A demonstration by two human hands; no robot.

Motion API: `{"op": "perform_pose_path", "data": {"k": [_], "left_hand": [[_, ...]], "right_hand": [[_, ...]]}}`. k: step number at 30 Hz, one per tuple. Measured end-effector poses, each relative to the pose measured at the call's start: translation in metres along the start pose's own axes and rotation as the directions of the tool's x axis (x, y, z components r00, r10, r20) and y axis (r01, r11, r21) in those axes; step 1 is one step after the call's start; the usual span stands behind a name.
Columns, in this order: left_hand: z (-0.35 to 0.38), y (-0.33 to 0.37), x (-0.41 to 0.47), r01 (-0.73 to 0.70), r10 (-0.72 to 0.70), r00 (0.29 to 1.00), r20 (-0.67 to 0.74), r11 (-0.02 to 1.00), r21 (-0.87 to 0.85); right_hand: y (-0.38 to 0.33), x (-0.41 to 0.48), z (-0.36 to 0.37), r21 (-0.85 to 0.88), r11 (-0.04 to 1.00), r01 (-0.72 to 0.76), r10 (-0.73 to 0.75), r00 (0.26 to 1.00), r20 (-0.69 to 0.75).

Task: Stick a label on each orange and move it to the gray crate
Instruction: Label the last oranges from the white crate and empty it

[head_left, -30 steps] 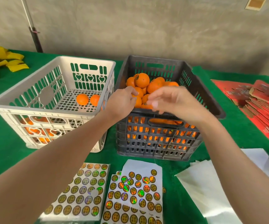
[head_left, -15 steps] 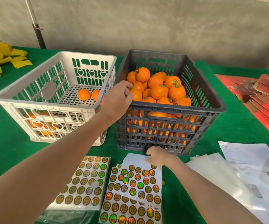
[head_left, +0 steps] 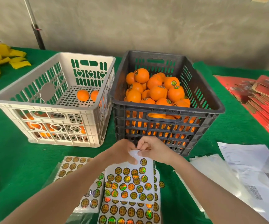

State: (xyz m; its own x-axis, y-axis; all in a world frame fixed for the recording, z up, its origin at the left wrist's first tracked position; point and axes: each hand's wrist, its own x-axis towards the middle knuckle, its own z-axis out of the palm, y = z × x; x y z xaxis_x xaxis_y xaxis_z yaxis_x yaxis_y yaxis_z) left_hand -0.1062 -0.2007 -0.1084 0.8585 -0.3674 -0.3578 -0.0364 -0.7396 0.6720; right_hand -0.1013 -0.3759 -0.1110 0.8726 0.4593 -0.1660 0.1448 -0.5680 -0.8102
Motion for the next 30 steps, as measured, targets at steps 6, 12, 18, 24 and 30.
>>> {"op": "perform_pose_path", "data": {"k": [6, 12, 18, 24, 30], "left_hand": [[-0.006, -0.015, 0.009, 0.164, -0.134, 0.963, 0.232, 0.980, -0.113], [-0.003, -0.023, 0.017, 0.300, -0.185, 0.921, 0.342, 0.897, -0.324], [0.004, -0.030, 0.025, 0.267, -0.197, 0.945, 0.260, 0.925, -0.270], [0.005, -0.019, 0.015, -0.060, 0.044, 0.995, 0.095, 0.984, 0.169], [-0.075, 0.003, -0.046, -0.546, 0.572, 0.676, -0.464, 0.812, 0.206]], "right_hand": [[0.014, -0.014, -0.004, -0.120, 0.991, 0.056, -0.056, 0.998, 0.006], [0.025, -0.016, 0.020, -0.293, 0.945, 0.147, -0.187, 0.976, -0.114], [0.028, -0.021, 0.026, -0.349, 0.905, 0.245, -0.323, 0.928, -0.185], [-0.009, -0.030, 0.017, -0.241, 0.891, 0.384, -0.447, 0.836, -0.320], [-0.111, -0.008, -0.002, -0.274, 0.678, 0.682, -0.715, 0.527, -0.459]]}}
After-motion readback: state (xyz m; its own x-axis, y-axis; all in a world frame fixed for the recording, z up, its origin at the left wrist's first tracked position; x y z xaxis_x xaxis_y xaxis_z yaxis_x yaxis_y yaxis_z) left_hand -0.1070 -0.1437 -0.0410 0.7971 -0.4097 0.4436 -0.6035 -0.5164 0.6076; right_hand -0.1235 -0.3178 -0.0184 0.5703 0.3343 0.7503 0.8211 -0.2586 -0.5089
